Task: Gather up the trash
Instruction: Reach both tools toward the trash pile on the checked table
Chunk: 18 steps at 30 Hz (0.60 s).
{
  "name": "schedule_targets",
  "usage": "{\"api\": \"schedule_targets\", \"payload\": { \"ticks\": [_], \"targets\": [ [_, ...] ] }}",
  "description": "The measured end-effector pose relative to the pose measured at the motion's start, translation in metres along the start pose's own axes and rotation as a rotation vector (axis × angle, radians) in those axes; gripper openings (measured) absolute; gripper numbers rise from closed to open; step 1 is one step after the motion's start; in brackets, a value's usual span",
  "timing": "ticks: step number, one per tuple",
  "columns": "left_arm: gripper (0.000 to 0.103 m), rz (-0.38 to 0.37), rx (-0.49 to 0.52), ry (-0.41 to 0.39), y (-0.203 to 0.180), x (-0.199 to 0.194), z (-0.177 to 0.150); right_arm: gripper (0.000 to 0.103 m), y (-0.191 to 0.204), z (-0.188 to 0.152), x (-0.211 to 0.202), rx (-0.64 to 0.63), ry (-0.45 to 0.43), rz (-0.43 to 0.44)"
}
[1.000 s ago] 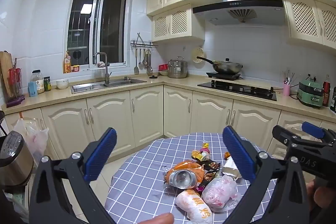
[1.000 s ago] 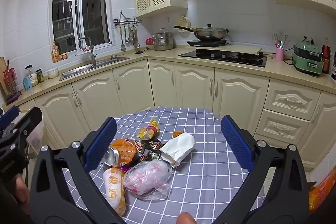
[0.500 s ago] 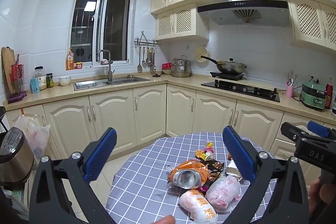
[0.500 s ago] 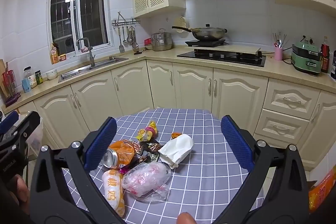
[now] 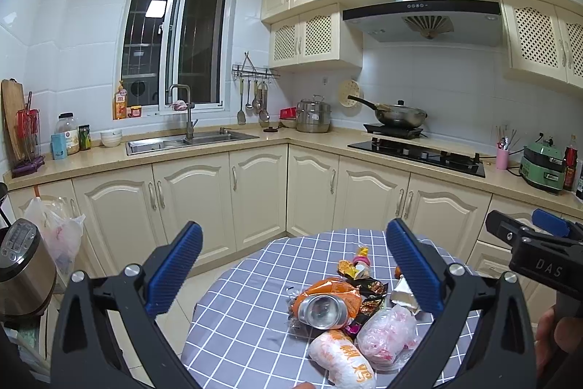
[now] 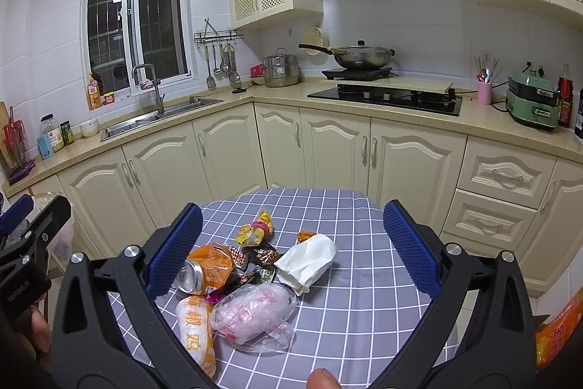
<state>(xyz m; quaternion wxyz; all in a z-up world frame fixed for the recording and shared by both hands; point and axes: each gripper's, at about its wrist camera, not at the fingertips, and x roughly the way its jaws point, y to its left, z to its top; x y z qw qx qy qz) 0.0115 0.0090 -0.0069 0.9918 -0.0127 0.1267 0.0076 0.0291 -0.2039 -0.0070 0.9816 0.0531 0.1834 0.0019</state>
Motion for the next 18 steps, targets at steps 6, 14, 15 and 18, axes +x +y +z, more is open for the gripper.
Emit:
{"api": "schedule_targets", "payload": {
  "ticks": [6, 14, 15, 18],
  "targets": [
    [0.099, 0.004, -0.001, 0.007, 0.001, 0.004, -0.001, 0.097, 0.002, -0.001, 0.007, -0.003, 0.007, -0.002],
    [0.099, 0.003, -0.005, 0.028, 0.000, 0.017, -0.004, 0.097, 0.001, -0.002, 0.017, -0.001, 0.025, -0.012],
    [0.099, 0.003, -0.004, 0.032, 0.000, 0.019, -0.005, 0.097, 0.000, -0.003, 0.020, 0.002, 0.029, -0.012],
    [0.099, 0.004, -0.003, 0.049, -0.001, 0.027, -0.009, 0.097, -0.004, -0.006, 0.027, 0.003, 0.042, -0.015]
  ]
}}
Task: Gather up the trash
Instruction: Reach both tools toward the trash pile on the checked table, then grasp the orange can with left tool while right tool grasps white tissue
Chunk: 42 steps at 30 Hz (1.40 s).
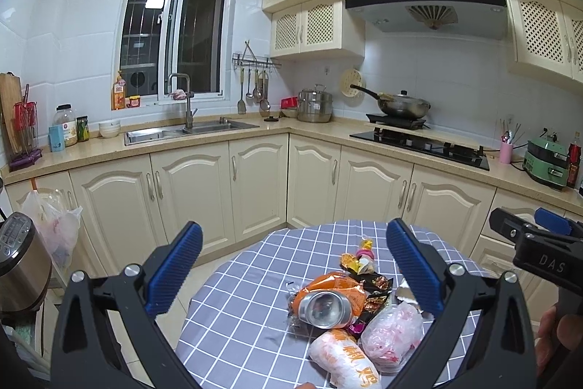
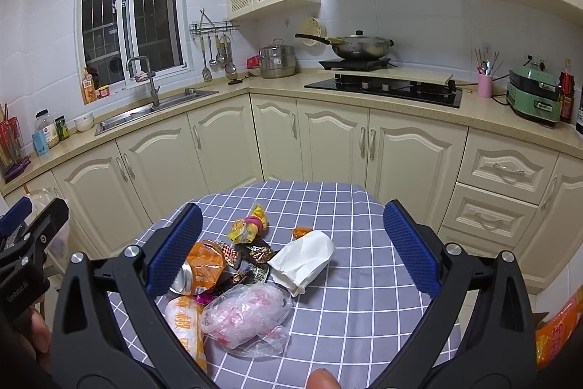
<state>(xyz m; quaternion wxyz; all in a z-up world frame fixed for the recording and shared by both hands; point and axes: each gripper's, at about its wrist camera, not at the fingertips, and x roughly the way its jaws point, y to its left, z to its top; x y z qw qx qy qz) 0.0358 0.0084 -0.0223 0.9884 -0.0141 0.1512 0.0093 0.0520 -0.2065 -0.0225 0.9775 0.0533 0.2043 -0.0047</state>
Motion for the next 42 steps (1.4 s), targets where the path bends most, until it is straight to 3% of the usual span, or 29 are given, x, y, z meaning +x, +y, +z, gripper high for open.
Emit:
{"api": "schedule_targets", "payload": {
  "ticks": [7, 16, 20, 26, 32, 33, 34, 38, 39, 41, 42],
  "targets": [
    [0.099, 0.002, 0.002, 0.056, -0.002, 0.025, -0.014, 0.097, -0.007, -0.009, 0.023, 0.007, 0.050, -0.010],
    [0.099, 0.007, 0.002, 0.216, -0.001, 0.081, -0.055, 0.097, -0.029, -0.037, 0.069, 0.026, 0.175, -0.039],
    [0.099, -0.026, -0.002, 0.290, -0.006, 0.108, -0.071, 0.097, -0.035, -0.050, 0.093, 0.032, 0.240, -0.034],
    [0.099, -0.046, 0.088, 0.361, -0.032, 0.143, -0.088, 0.097, -0.039, -0.063, 0.120, 0.041, 0.303, -0.020],
    [0.098, -0.092, 0.029, 0.429, -0.028, 0.174, -0.101, 0.097, -0.032, -0.064, 0.142, 0.038, 0.344, 0.023],
    [0.093, -0.104, 0.018, 0.431, -0.026, 0.177, -0.102, 0.097, -0.031, -0.064, 0.148, 0.038, 0.355, 0.027],
    [0.076, -0.118, 0.011, 0.440, -0.024, 0.180, -0.104, 0.097, -0.029, -0.065, 0.155, 0.043, 0.370, 0.032],
    [0.075, -0.160, 0.011, 0.440, -0.021, 0.181, -0.104, 0.097, -0.027, -0.070, 0.183, 0.069, 0.438, 0.057],
    [0.075, -0.163, 0.015, 0.435, -0.021, 0.180, -0.105, 0.094, -0.026, -0.071, 0.188, 0.069, 0.450, 0.066],
    [0.075, -0.175, 0.012, 0.429, -0.018, 0.179, -0.106, 0.074, -0.027, -0.074, 0.194, 0.101, 0.466, 0.116],
    [0.074, -0.180, 0.005, 0.427, -0.016, 0.178, -0.106, 0.072, -0.028, -0.074, 0.191, 0.108, 0.462, 0.124]
  ]
}}
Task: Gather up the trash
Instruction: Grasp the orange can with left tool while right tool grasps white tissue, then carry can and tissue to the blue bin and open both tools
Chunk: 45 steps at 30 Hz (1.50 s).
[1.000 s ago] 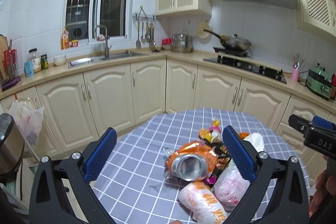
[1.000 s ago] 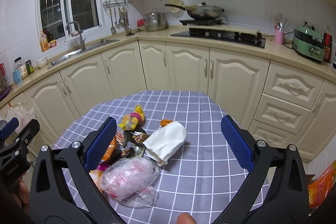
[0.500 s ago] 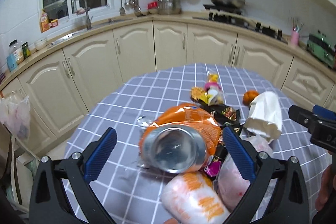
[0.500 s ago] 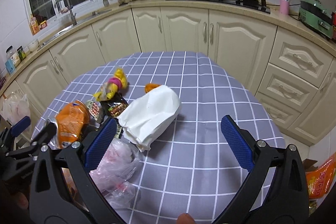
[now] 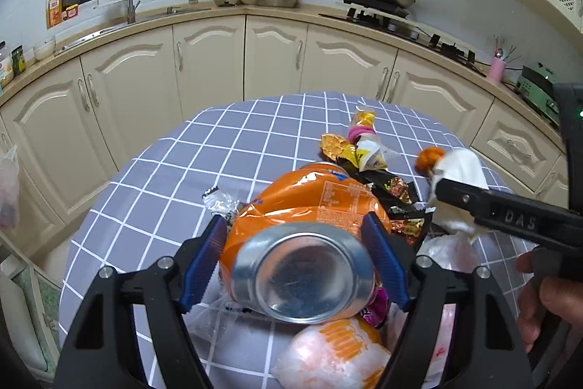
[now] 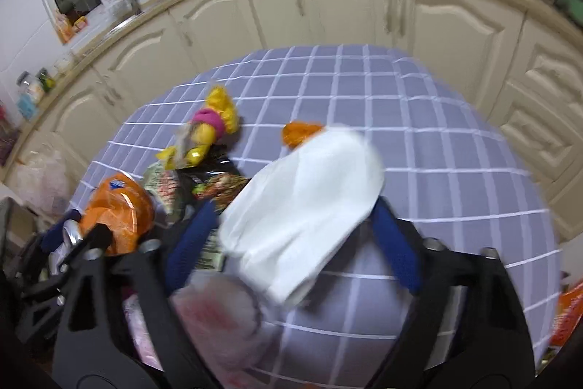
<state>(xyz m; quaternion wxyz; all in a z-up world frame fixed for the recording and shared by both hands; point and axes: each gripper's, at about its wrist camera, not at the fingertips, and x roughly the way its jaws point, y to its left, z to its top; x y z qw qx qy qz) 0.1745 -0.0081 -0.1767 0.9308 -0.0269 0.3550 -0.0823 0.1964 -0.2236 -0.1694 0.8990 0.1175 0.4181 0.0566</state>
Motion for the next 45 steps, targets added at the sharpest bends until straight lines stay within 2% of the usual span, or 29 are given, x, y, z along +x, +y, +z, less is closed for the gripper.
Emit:
{"api": "schedule_targets", "payload": {
  "ticks": [4, 5, 12, 17, 24, 26, 30, 35, 40, 45],
  "targets": [
    [0.074, -0.029, -0.049, -0.020, 0.012, -0.006, 0.000, 0.051, -0.003, -0.006, -0.014, -0.004, -0.020, 0.021],
    [0.074, -0.040, -0.066, -0.029, 0.015, -0.012, -0.003, 0.049, -0.004, -0.008, -0.016, -0.004, -0.023, 0.023],
    [0.074, -0.057, -0.096, -0.084, 0.024, -0.037, -0.007, 0.047, -0.018, -0.022, -0.043, 0.019, -0.054, 0.051],
    [0.074, -0.058, -0.097, -0.135, 0.021, -0.065, -0.009, 0.047, -0.028, -0.030, -0.071, 0.049, -0.112, 0.103],
    [0.074, -0.094, -0.057, -0.219, -0.012, -0.111, -0.009, 0.047, -0.048, -0.034, -0.125, 0.101, -0.198, 0.241],
    [0.074, -0.114, -0.039, -0.241, -0.027, -0.122, -0.008, 0.047, -0.057, -0.036, -0.141, 0.107, -0.223, 0.244],
    [0.074, -0.185, 0.006, -0.262, -0.068, -0.138, -0.010, 0.047, -0.085, -0.047, -0.178, 0.128, -0.281, 0.207],
    [0.074, -0.306, 0.099, -0.246, -0.143, -0.145, -0.026, 0.047, -0.146, -0.081, -0.231, 0.207, -0.337, 0.095],
    [0.074, -0.452, 0.208, -0.172, -0.233, -0.138, -0.060, 0.047, -0.230, -0.144, -0.273, 0.350, -0.339, -0.085],
    [0.074, -0.588, 0.362, -0.038, -0.326, -0.118, -0.118, 0.047, -0.321, -0.230, -0.274, 0.569, -0.234, -0.248]
  ]
}}
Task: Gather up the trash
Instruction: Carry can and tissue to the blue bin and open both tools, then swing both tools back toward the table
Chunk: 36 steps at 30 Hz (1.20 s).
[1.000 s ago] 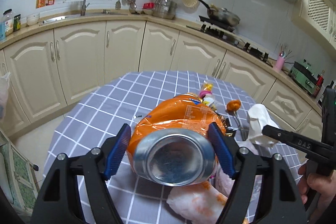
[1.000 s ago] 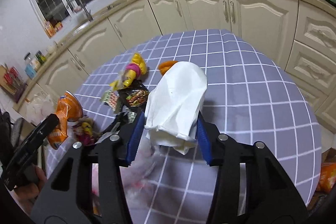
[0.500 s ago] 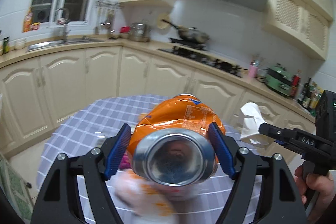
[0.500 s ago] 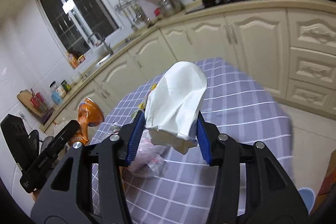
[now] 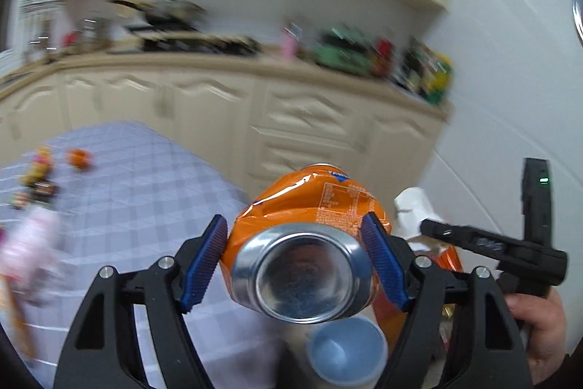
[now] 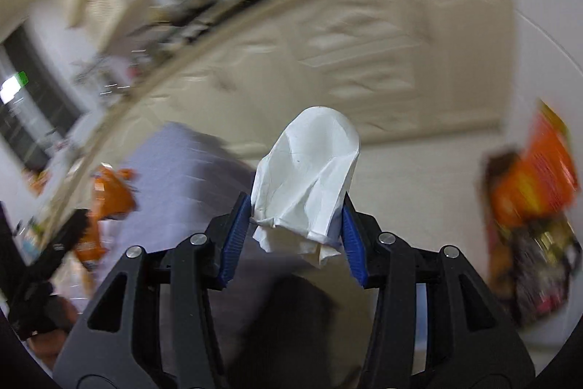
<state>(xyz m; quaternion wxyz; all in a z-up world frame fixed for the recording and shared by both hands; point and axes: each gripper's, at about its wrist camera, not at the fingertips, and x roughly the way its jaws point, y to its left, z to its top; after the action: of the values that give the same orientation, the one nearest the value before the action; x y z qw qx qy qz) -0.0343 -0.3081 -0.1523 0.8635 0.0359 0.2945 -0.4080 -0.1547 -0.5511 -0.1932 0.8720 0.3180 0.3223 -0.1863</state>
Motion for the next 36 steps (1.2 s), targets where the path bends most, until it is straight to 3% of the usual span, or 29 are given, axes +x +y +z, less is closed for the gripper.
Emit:
{"api": "schedule_targets", "payload": {
  "ticks": [5, 10, 15, 19, 21, 23, 26, 36],
  "targets": [
    [0.074, -0.112, 0.114, 0.187, -0.065, 0.080, -0.049, 0.047, -0.089, -0.046, 0.041, 0.162, 0.144, -0.089],
    [0.074, -0.143, 0.177, 0.404, -0.093, 0.167, -0.113, 0.048, -0.151, -0.085, 0.090, 0.307, 0.261, -0.115],
    [0.074, -0.164, 0.180, 0.574, -0.099, 0.233, -0.161, 0.049, -0.193, -0.111, 0.119, 0.397, 0.323, -0.134],
    [0.075, -0.186, 0.182, 0.656, -0.106, 0.270, -0.181, 0.053, -0.211, -0.127, 0.134, 0.459, 0.357, -0.141],
    [0.076, -0.202, 0.179, 0.699, -0.107, 0.282, -0.188, 0.064, -0.217, -0.130, 0.137, 0.472, 0.358, -0.147],
    [0.086, -0.205, 0.173, 0.719, -0.107, 0.287, -0.190, 0.083, -0.219, -0.132, 0.135, 0.489, 0.348, -0.161],
    [0.091, -0.196, 0.173, 0.687, -0.106, 0.276, -0.182, 0.092, -0.218, -0.131, 0.133, 0.485, 0.336, -0.180],
    [0.091, -0.159, 0.155, 0.500, -0.097, 0.220, -0.126, 0.097, -0.179, -0.107, 0.108, 0.408, 0.250, -0.206]
  ]
}}
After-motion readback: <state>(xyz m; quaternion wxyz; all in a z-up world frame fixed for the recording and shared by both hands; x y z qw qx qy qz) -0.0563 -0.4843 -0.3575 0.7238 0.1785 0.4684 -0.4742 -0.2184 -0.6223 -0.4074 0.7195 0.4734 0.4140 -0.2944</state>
